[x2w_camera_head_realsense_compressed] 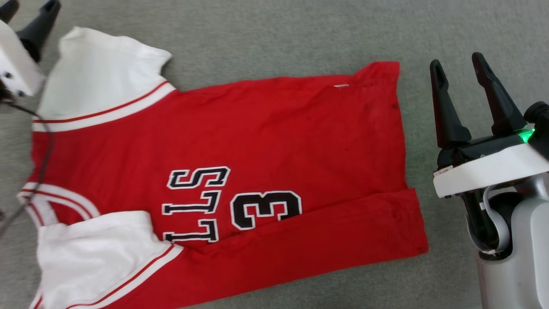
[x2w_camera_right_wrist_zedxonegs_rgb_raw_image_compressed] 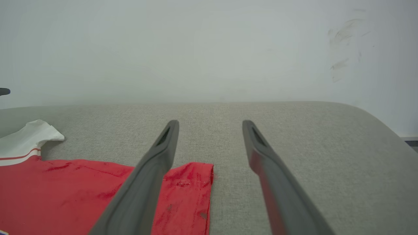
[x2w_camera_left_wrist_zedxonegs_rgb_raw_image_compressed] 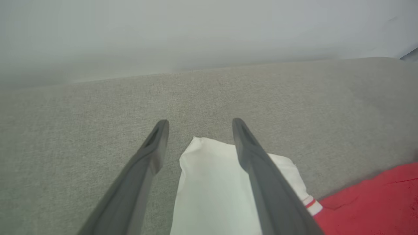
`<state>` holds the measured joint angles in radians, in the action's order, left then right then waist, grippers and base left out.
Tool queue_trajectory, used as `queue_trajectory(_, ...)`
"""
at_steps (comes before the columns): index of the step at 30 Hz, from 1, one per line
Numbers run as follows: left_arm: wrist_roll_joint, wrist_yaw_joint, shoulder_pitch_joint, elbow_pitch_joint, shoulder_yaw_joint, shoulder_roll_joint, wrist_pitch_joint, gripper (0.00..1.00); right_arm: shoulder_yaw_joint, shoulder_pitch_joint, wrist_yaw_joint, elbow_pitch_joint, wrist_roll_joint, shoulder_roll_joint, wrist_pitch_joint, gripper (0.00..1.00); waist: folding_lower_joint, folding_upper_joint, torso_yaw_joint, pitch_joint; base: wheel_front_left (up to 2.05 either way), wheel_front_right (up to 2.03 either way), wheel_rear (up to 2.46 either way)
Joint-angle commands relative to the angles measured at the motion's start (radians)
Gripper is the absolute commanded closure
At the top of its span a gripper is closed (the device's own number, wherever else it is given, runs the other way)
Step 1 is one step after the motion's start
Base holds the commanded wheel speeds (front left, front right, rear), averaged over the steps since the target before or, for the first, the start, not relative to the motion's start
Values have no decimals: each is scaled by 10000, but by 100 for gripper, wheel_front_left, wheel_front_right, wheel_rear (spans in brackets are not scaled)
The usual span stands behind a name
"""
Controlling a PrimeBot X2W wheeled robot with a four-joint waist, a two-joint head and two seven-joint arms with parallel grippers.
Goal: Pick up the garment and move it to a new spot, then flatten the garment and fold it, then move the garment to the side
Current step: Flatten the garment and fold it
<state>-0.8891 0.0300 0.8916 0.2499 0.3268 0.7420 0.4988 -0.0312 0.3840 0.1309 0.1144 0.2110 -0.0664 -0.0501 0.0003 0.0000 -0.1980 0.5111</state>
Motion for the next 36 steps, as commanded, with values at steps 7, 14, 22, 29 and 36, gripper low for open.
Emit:
queue_trajectory(7, -848, 372, 1014, 530, 329, 906, 3574, 0, -107, 150, -4, 144, 176, 127, 147, 0, -3, 0, -705, 763, 0, 0, 0)
queue_trajectory(14, -1385, 955, 601, 655, 468, 1280, 5251, 0, -186, 53, -4, -18, 336, 178, 337, 0, -3, 0, -1083, 1199, 0, 0, 0)
queue_trajectory(22, -1747, 1045, -352, 955, 589, 698, 5063, 100, -133, 31, -4, -262, 620, 181, 23, 0, -3, 0, -1117, 1082, 0, 0, 0)
queue_trajectory(29, -1271, 606, -64, 971, 426, 555, 3633, 100, 63, 456, -4, -888, 1188, -164, -1232, 0, -3, 0, -635, 352, 0, 0, 0)
queue_trajectory(36, -851, 119, 365, 788, 514, -90, 2248, 100, 385, 1571, -2, -2502, 1966, -934, -4280, 0, -3, 0, 237, -282, 0, 0, 0)
